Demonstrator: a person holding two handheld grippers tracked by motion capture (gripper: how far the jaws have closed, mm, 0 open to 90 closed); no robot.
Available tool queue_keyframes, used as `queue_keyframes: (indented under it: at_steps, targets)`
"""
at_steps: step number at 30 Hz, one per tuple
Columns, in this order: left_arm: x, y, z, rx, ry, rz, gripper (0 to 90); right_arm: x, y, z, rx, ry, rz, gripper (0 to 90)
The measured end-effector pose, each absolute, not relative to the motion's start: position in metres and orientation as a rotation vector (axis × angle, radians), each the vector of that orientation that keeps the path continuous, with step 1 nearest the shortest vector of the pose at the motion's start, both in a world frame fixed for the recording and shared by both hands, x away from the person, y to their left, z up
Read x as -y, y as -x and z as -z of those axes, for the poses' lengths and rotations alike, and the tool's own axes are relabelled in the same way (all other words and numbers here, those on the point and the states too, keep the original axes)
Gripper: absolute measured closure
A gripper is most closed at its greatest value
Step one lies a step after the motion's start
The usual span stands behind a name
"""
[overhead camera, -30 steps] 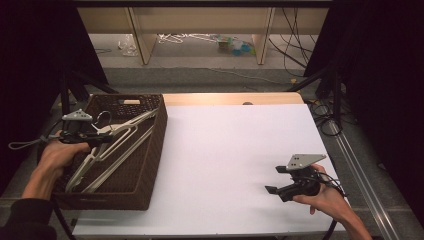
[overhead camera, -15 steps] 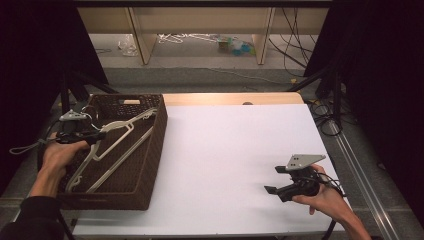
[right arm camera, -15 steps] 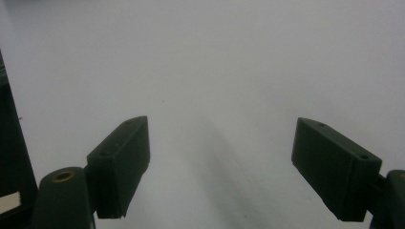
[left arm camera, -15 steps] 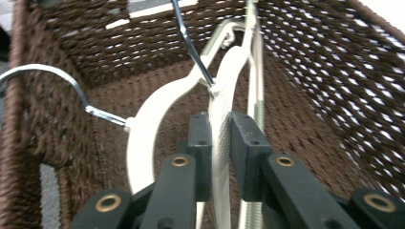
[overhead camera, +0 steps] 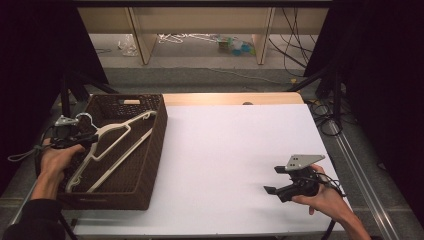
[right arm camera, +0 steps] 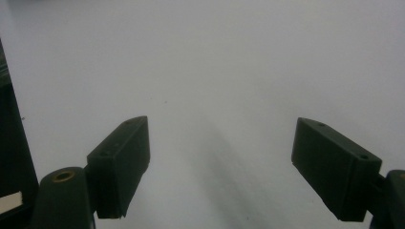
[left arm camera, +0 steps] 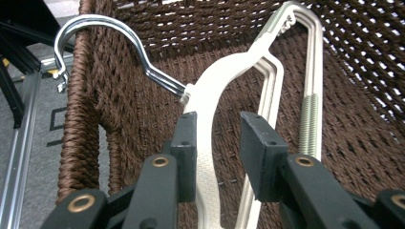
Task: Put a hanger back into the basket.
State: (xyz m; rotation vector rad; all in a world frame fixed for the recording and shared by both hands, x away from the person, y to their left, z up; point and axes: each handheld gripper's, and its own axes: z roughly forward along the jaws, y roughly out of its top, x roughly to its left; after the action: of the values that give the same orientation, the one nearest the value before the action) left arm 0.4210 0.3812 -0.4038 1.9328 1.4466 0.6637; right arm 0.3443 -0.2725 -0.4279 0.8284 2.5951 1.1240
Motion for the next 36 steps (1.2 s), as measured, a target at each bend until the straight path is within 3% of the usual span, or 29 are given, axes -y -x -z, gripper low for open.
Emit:
queue_keyframes:
  at_steps: [17,36]
  targets:
    - [-0.335,-0.394,0.383,-1.253,-1.738,-0.625,46.2,0.271,-0.345,0.429,-2.538,-0.855,-1.173,21.2]
    - [-0.264,-0.357,0.371,-1.03,-1.728,-0.602,26.8,0.265,-0.334,0.428,-2.437,-0.894,-1.229,20.6]
